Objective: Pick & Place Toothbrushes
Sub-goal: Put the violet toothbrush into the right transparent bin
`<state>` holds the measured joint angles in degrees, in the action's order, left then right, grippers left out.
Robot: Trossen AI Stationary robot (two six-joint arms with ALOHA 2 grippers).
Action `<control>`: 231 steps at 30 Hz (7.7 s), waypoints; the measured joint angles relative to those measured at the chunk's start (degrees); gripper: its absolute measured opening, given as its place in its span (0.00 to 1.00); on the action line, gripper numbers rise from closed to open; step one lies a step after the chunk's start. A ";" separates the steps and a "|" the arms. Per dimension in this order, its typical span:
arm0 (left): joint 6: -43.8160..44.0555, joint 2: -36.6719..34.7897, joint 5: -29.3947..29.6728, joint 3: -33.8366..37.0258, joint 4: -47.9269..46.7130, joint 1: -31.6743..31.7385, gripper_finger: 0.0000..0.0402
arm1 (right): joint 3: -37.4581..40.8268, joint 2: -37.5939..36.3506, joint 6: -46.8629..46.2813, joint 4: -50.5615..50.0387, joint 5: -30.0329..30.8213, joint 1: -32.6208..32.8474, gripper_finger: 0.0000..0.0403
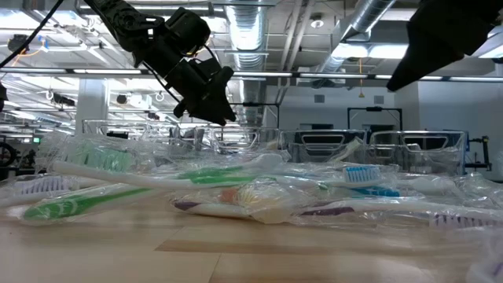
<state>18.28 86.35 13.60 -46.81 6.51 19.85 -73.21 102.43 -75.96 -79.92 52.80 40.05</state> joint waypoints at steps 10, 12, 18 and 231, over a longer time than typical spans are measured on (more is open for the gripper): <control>-8.18 -6.28 -17.05 0.02 -0.72 -2.99 0.35 | 1.12 -2.72 -10.41 -9.84 -14.18 -0.18 0.55; -9.75 -8.43 -19.96 -0.04 -0.75 -4.87 0.34 | 0.67 -4.42 -14.26 -10.42 -16.31 -0.10 0.55; -14.04 -13.06 -28.51 1.83 -0.92 -13.27 0.33 | 1.27 -9.66 -22.87 -10.27 -18.46 2.72 0.55; -18.05 -20.20 -28.23 16.63 10.02 -23.69 0.31 | 24.46 -24.30 -16.39 6.86 -42.17 -8.92 0.00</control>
<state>0.23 66.15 -14.63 -30.17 16.53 -3.84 -48.75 78.13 -92.36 -73.07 10.63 31.14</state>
